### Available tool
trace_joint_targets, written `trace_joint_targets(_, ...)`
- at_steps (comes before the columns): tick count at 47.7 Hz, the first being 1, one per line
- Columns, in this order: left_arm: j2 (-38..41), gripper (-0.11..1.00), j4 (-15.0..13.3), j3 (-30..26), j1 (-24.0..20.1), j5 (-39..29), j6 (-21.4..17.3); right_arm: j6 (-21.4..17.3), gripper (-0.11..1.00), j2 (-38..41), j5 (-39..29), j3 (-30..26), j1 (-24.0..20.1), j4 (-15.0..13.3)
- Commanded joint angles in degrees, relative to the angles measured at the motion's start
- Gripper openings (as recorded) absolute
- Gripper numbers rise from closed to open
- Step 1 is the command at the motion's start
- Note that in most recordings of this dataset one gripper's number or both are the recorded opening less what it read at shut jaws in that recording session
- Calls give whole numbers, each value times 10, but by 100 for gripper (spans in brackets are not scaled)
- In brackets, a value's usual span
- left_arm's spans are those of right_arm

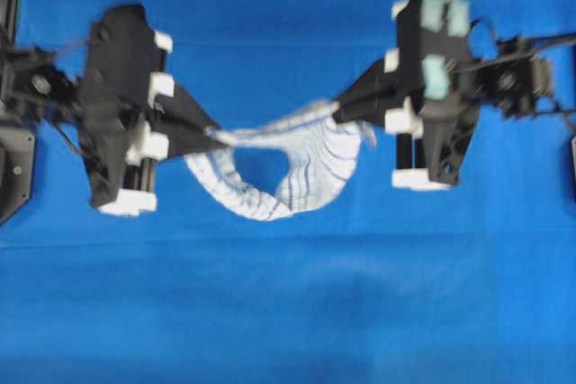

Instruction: Lift the towel with both arms.

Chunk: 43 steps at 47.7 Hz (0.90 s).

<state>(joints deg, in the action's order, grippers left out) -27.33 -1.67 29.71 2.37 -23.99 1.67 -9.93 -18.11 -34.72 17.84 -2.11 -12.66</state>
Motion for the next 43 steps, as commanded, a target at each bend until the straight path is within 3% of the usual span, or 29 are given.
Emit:
trace_joint_targets(1, -15, 1, 2, -47, -16, -28, -1, 2, 1, -18, -24, -46, 2, -15)
trace_joint_targets(21, -33, 1, 7, -161, -40, -98, -4, 10, 1, -20, -104, -157, 3, -41)
trace_joint_targets(43, -25, 1, 8, -169, -61, -91, -15, 10, 1, -21, -115, -163, 5, -41)
